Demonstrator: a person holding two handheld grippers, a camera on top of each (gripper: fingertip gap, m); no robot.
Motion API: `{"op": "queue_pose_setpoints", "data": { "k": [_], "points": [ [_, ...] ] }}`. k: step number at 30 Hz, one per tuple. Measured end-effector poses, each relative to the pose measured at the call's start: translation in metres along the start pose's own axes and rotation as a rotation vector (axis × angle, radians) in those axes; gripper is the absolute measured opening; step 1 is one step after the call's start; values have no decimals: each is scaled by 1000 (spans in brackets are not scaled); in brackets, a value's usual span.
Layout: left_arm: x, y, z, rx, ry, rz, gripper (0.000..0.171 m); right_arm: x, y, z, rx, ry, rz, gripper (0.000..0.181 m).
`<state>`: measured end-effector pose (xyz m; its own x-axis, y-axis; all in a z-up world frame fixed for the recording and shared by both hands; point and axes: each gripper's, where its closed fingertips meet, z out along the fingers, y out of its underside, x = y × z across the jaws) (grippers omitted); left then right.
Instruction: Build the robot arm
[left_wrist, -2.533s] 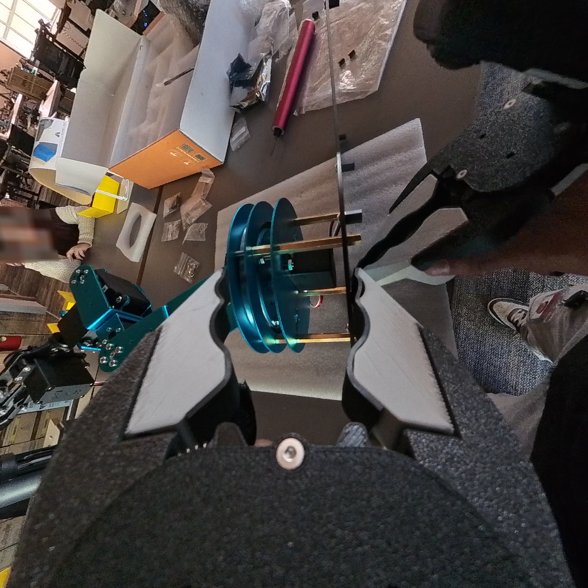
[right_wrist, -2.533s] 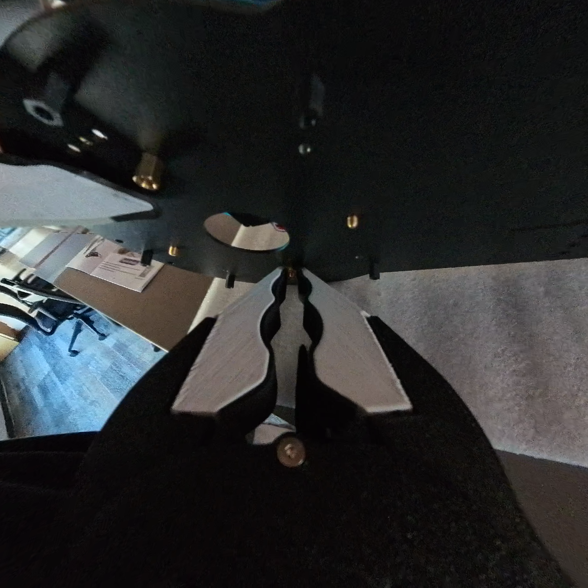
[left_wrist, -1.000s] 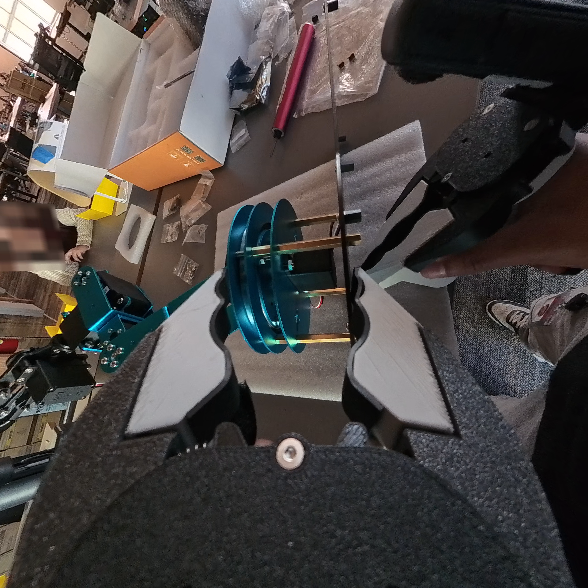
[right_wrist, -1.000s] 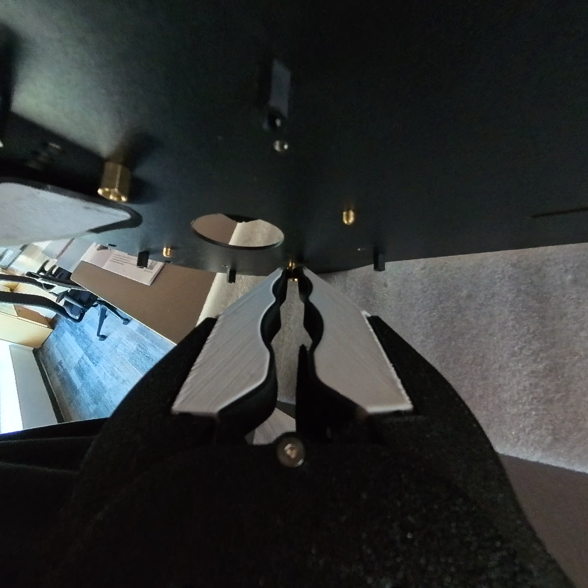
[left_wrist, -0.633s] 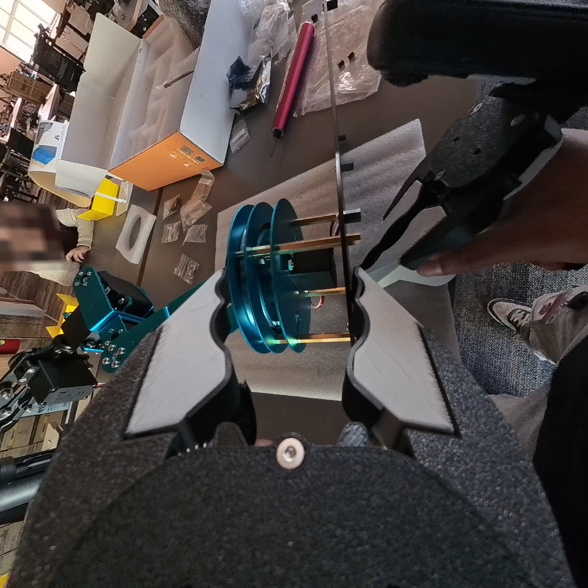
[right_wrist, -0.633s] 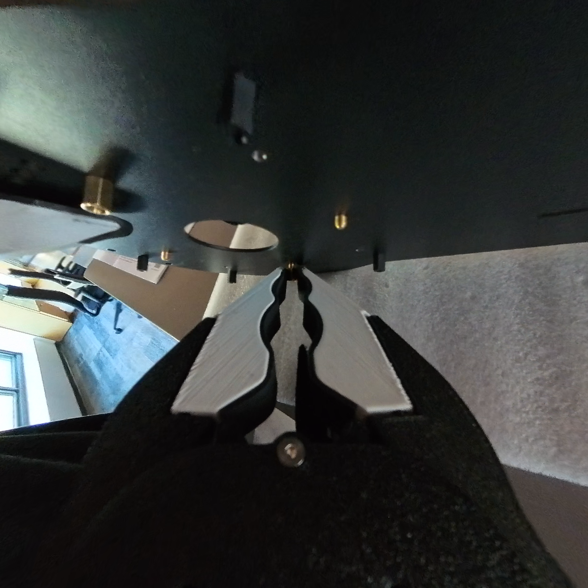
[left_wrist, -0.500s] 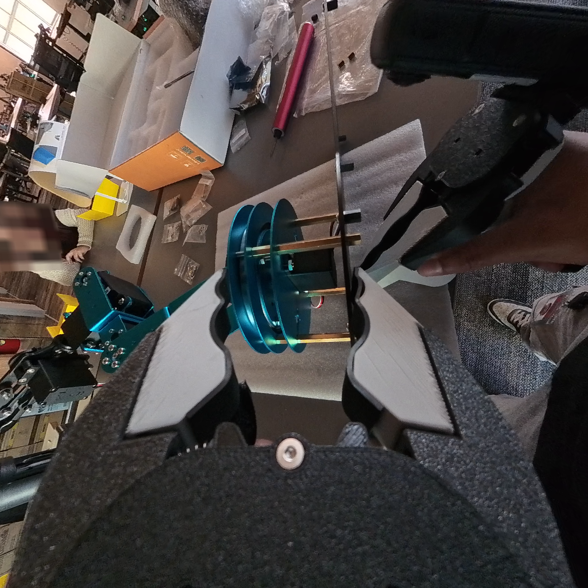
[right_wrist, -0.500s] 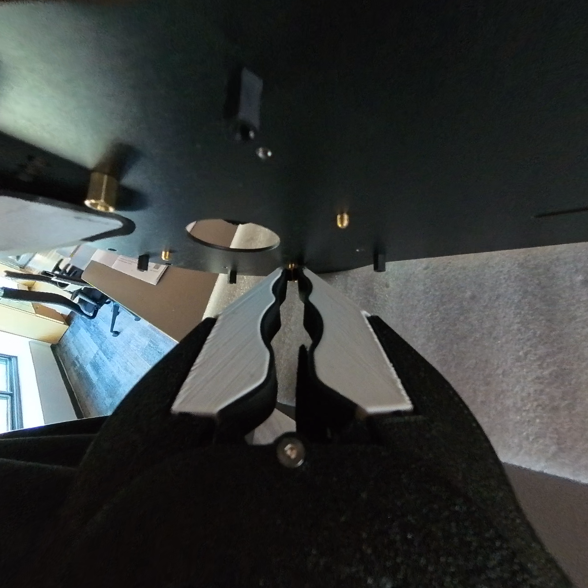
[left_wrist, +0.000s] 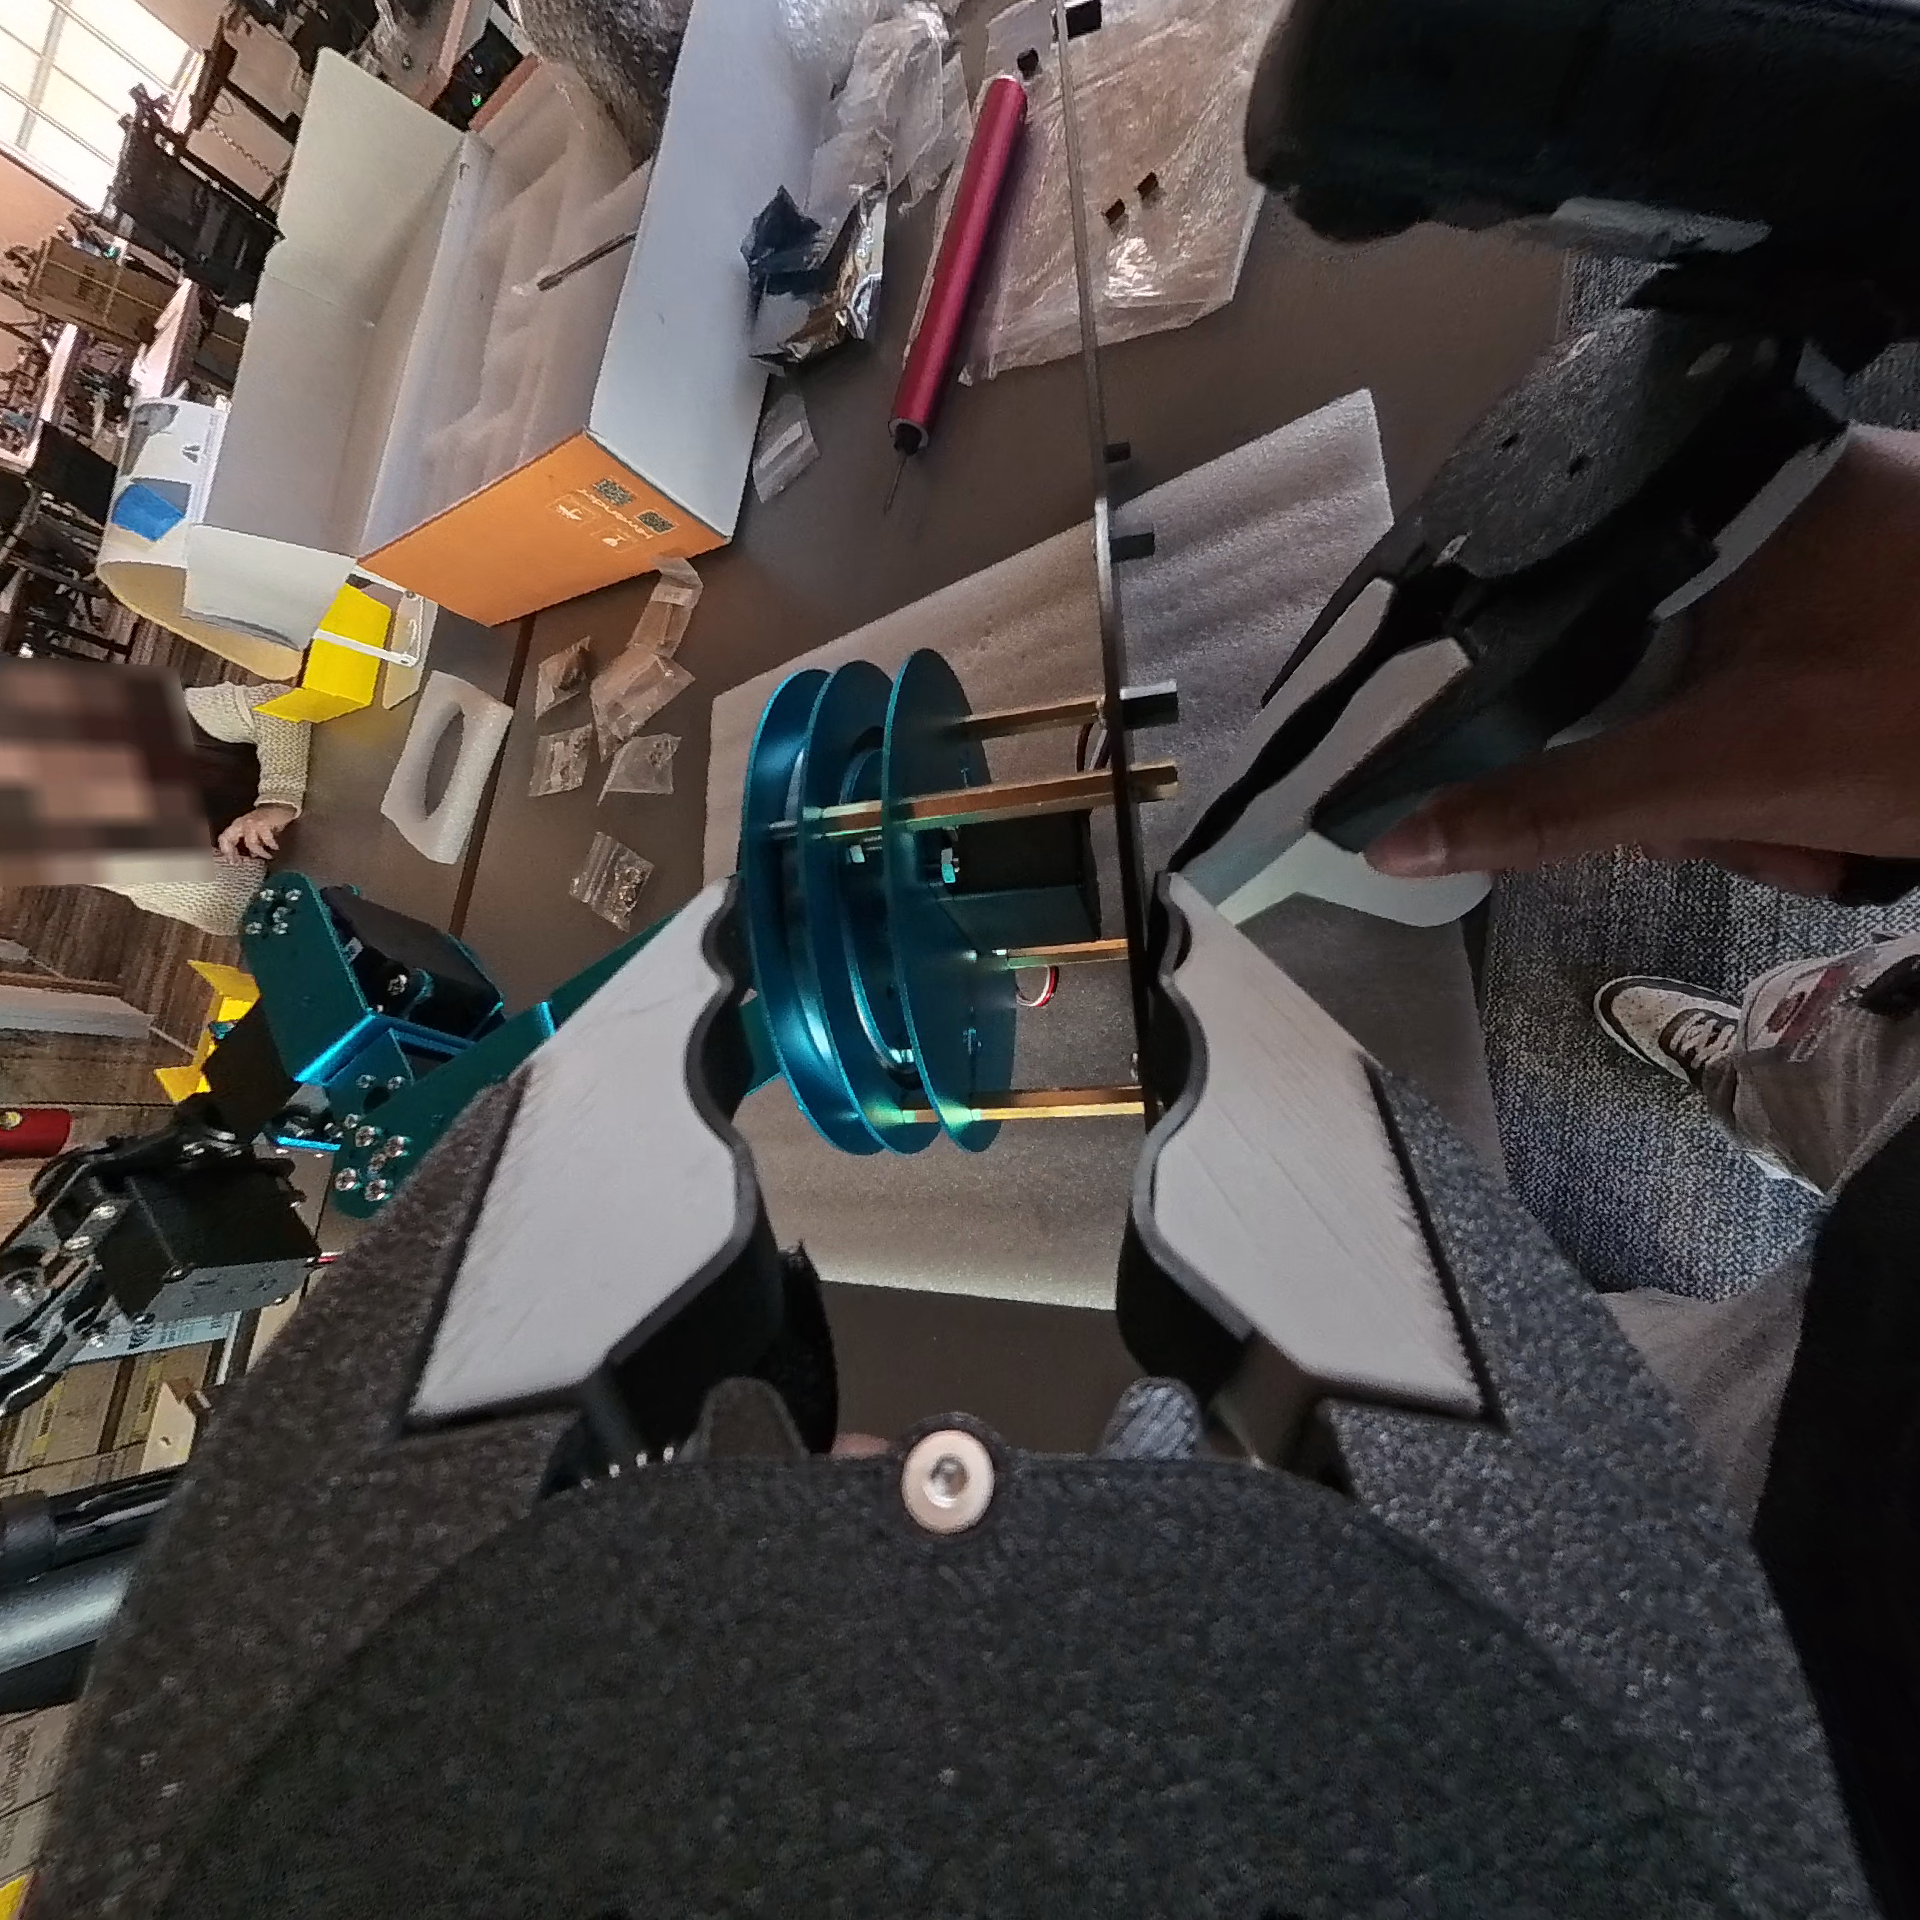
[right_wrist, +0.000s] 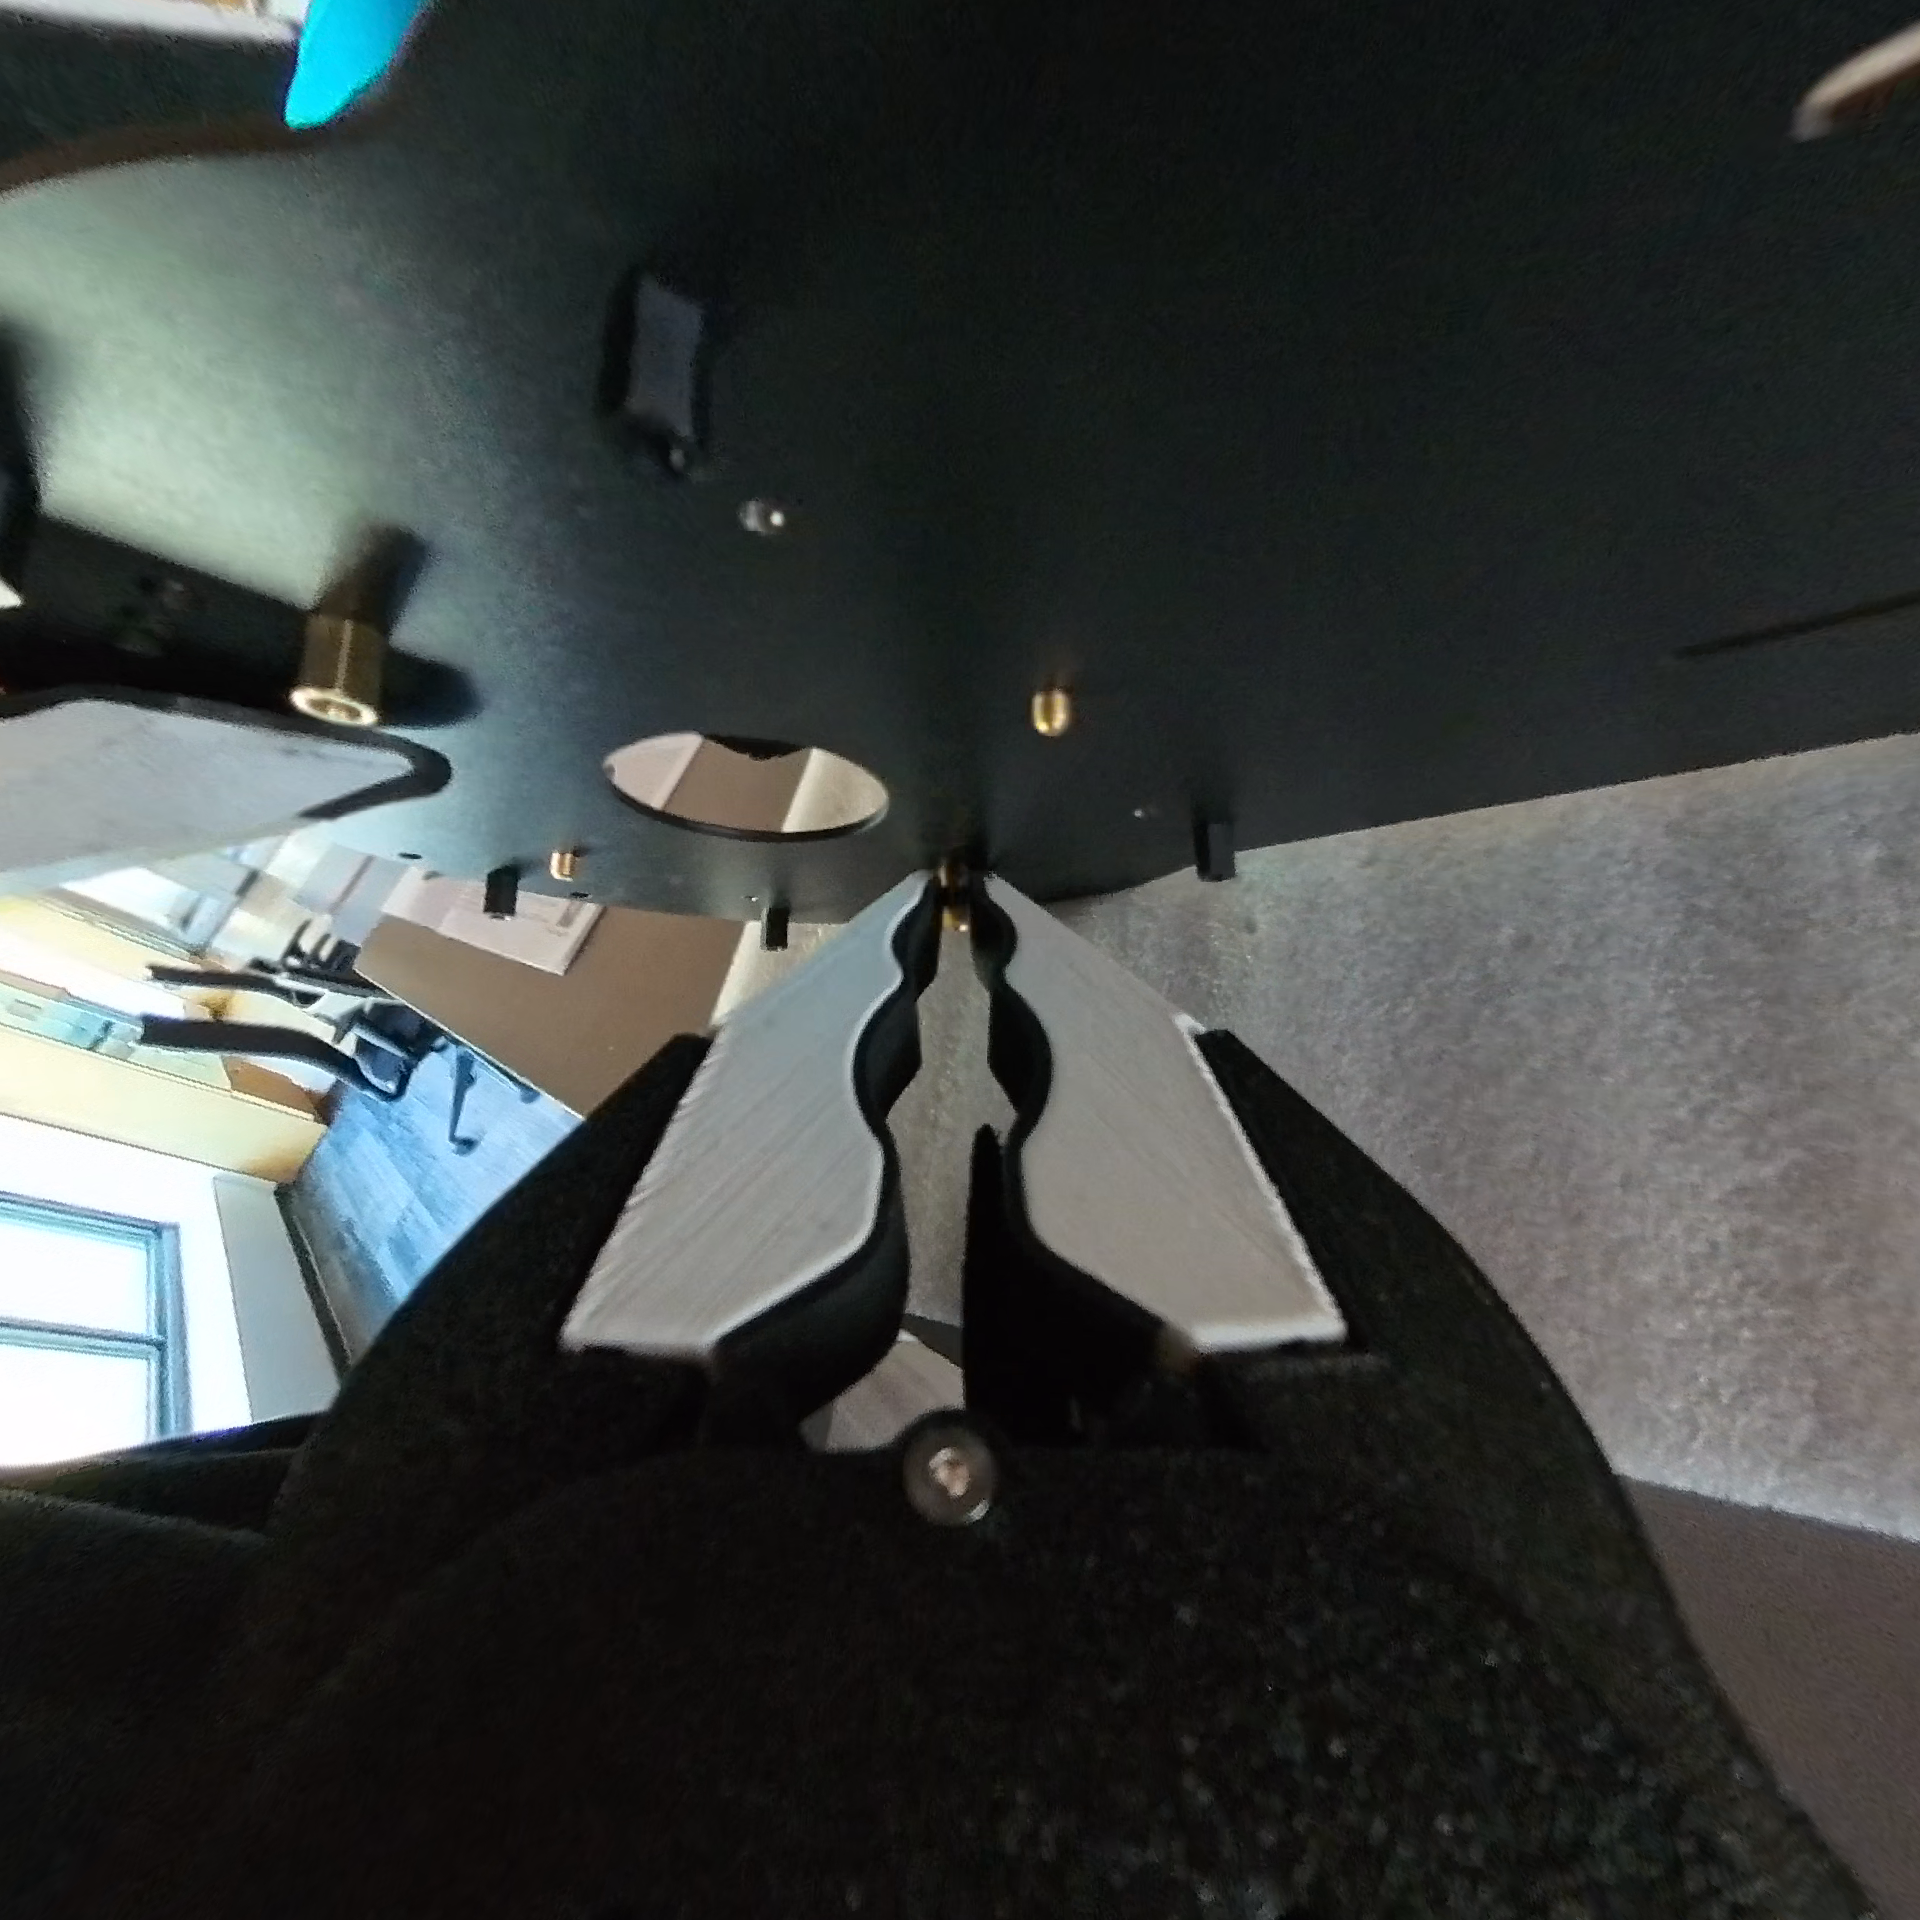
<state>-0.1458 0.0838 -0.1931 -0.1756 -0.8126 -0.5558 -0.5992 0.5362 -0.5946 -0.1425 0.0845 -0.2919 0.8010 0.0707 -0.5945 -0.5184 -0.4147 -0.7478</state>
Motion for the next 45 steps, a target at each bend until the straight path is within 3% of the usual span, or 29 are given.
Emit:
{"op": "queue_pose_setpoints", "data": {
  "k": [3, 6, 12, 16, 19, 23, 26, 29, 30, 33, 39, 42, 45],
  "points": [
    [0, 0, 0, 1, -1, 0, 77, 3, -4, -4, 31, -15, 32, 0],
    [0, 0, 0, 1, -1, 2, 77, 7, -6, -14, 42, 3, 27, 12],
    [0, 0, 0, 4, 3, -3, 76, 3, -1, -11, -13, 94, -159, 42],
    [-1, 0, 0, 3, 2, -3, 76, 12, -2, -4, -51, 181, -192, 33],
    [0, 0, 0, 5, 0, -3, 77, 23, -11, -14, -2, 196, -139, 25],
    [0, 0, 0, 6, 1, -3, 76, 11, 3, -9, -83, 164, -147, 48],
    [-1, 0, 1, 4, 2, -5, 76, 17, 1, -3, -99, 248, -230, 47],
    [-1, 1, 1, 7, -2, -8, 76, 19, -3, -6, -79, 206, -152, 36],
    [-1, 1, 1, 7, -1, -9, 76, 27, -8, -14, -47, 239, -132, 19],
    [-1, 1, 2, 9, -1, -10, 76, 26, -4, -20, -55, 180, -63, 50],
    [0, 2, 2, 11, 6, -17, 76, 22, -2, -8, -115, 271, -162, 85],
    [1, 3, 3, 15, 3, -19, 76, 32, -6, -6, -145, 326, -190, 94],
    [1, 3, 3, 19, 0, -13, 76, 39, -6, -7, -159, 352, -221, 83]
  ]
}}
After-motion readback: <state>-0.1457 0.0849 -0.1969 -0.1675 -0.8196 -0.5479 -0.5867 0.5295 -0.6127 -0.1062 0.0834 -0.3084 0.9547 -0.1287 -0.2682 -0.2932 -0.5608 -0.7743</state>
